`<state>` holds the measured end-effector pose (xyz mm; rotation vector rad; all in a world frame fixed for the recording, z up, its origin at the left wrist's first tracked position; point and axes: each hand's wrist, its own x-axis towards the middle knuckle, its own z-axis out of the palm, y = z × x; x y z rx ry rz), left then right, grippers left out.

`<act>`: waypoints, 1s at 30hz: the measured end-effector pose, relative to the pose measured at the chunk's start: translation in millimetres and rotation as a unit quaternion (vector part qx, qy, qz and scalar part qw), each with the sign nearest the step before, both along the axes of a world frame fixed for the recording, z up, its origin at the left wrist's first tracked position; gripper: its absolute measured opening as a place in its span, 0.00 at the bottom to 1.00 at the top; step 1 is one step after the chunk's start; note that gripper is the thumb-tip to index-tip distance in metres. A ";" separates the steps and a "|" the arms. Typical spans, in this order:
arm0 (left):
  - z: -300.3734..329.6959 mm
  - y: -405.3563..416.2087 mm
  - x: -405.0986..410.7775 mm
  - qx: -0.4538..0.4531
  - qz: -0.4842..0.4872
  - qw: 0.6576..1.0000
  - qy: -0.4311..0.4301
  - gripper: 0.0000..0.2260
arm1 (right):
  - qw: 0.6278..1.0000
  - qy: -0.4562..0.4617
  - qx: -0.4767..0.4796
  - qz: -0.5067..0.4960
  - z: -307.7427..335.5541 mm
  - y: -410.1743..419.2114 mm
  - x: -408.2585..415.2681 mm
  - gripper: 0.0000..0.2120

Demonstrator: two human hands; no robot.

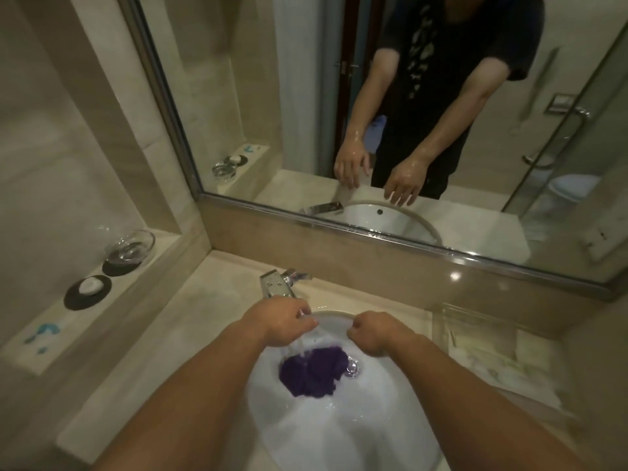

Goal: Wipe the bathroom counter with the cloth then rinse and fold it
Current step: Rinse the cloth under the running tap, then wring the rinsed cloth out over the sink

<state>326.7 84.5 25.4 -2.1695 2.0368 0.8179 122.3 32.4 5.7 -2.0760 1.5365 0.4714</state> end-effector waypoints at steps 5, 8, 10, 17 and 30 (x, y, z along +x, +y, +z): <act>19.2 -19.9 10.8 -0.027 0.022 0.999 0.013 0.20 | 1.000 -0.011 0.003 -0.008 4.7 -13.1 0.0 0.19; 20.0 -30.2 15.0 -0.029 0.014 0.999 0.008 0.21 | 1.000 -0.007 0.012 0.003 1.4 -14.1 12.2 0.19; 16.5 -38.7 18.3 -0.026 0.004 1.000 0.007 0.21 | 1.000 -0.006 0.014 -0.004 -2.9 -14.1 19.4 0.19; -24.6 -81.2 32.5 -0.038 -0.086 0.996 -0.006 0.30 | 0.997 -0.005 0.036 -0.068 -20.4 3.3 24.8 0.18; -63.7 -132.2 48.2 -0.020 -0.238 0.968 -0.076 0.33 | 0.971 0.013 0.085 -0.225 -54.1 45.4 24.8 0.16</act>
